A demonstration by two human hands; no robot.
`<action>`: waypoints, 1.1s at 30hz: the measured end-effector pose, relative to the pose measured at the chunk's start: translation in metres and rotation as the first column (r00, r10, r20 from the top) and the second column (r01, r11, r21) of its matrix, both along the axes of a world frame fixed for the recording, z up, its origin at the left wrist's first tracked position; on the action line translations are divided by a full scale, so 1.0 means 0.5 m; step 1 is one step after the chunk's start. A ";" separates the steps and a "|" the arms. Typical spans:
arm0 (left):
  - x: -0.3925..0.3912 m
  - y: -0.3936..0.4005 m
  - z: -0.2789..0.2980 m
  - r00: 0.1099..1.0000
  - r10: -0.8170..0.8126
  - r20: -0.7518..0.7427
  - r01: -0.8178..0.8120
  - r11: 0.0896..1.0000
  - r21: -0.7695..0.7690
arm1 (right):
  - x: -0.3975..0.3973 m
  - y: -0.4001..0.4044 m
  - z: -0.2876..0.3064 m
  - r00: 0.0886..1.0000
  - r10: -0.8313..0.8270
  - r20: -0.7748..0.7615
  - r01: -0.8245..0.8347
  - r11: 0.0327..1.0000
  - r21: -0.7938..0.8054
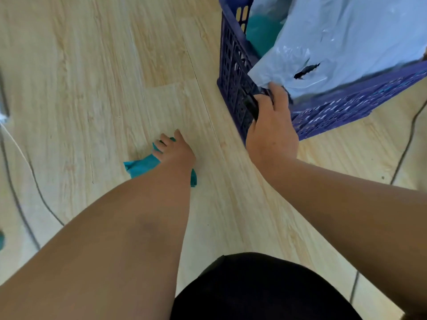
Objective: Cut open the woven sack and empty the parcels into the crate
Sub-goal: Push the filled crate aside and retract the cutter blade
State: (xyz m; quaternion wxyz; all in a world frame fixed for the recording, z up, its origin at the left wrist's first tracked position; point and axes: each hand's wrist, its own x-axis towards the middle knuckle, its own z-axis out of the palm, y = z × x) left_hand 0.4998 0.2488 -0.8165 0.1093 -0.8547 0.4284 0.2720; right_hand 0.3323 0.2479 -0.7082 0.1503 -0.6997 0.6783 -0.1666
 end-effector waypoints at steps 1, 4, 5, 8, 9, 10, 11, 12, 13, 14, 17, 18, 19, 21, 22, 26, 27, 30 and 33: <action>0.003 0.002 -0.011 1.000 -0.011 -0.002 0.011 0.999 0.051 | 0.004 0.001 -0.006 1.000 0.017 -0.017 -0.017 1.000 -0.004; 0.003 -0.001 -0.034 0.996 -0.089 -0.027 0.092 0.985 0.146 | 0.016 0.005 -0.031 0.992 0.104 -0.077 -0.101 0.994 0.039; 0.003 -0.004 -0.038 0.990 -0.137 -0.015 0.137 0.976 0.171 | 0.019 0.005 -0.039 0.989 0.121 -0.088 -0.116 0.991 0.063; 0.002 -0.009 -0.048 0.943 -0.331 0.025 0.318 0.922 0.222 | 0.023 -0.001 -0.050 0.987 0.131 -0.091 -0.118 0.983 0.141; 0.002 -0.009 -0.051 0.926 -0.377 0.033 0.362 0.908 0.213 | 0.022 -0.001 -0.051 0.987 0.134 -0.091 -0.118 0.979 0.164; 0.001 -0.009 -0.054 0.920 -0.391 0.032 0.377 0.903 0.206 | 0.021 0.001 -0.051 0.986 0.140 -0.092 -0.121 0.976 0.183; 0.000 -0.009 -0.055 0.928 -0.373 0.021 0.361 0.910 0.206 | 0.019 0.003 -0.051 0.985 0.147 -0.093 -0.126 0.972 0.200; -0.001 -0.011 -0.052 0.944 -0.331 0.001 0.324 0.925 0.197 | 0.017 0.005 -0.048 0.984 0.152 -0.090 -0.130 0.968 0.213; 0.000 -0.017 -0.044 0.961 -0.277 -0.019 0.276 0.947 0.163 | 0.015 0.005 -0.044 0.985 0.152 -0.083 -0.131 0.967 0.219; 0.000 -0.028 -0.032 0.974 -0.226 -0.031 0.228 0.968 0.101 | 0.014 0.004 -0.038 0.986 0.148 -0.075 -0.129 0.968 0.217; 0.007 -0.085 0.042 0.994 -0.106 0.025 0.109 0.963 -0.246 | 0.004 -0.004 -0.013 0.991 0.121 -0.053 -0.111 0.982 0.154; 0.010 -0.109 0.075 0.998 -0.044 0.033 0.054 0.917 -0.396 | -0.001 -0.009 -0.002 0.993 0.109 -0.036 -0.104 0.988 0.117; 0.013 -0.134 0.112 1.000 0.022 0.012 -0.012 0.843 -0.537 | -0.005 -0.014 0.010 0.995 0.098 -0.008 -0.097 0.992 0.080; 0.019 -0.183 0.192 0.989 0.109 -0.095 -0.143 0.647 -0.749 | -0.013 -0.025 0.037 0.996 0.076 0.053 -0.077 0.997 0.020; 0.019 -0.202 0.226 0.979 0.115 -0.170 -0.205 0.534 -0.820 | -0.016 -0.028 0.050 0.995 0.065 0.080 -0.065 0.998 -0.004; -0.020 -0.247 0.341 0.897 -0.068 -0.437 -0.430 0.101 -0.897 | -0.031 -0.042 0.101 0.989 0.047 0.142 -0.032 0.994 -0.101; -0.037 -0.254 0.361 0.873 -0.151 -0.463 -0.461 0.049 -0.886 | -0.036 -0.043 0.114 0.987 0.037 0.156 -0.017 0.992 -0.124; -0.090 -0.269 0.400 0.825 -0.363 -0.432 -0.428 0.097 -0.899 | -0.052 -0.044 0.146 0.976 0.000 0.218 0.038 0.985 -0.171; -0.118 -0.282 0.382 0.796 -0.474 -0.376 -0.215 0.360 -0.908 | -0.069 -0.037 0.160 0.945 -0.109 0.307 0.140 0.987 -0.081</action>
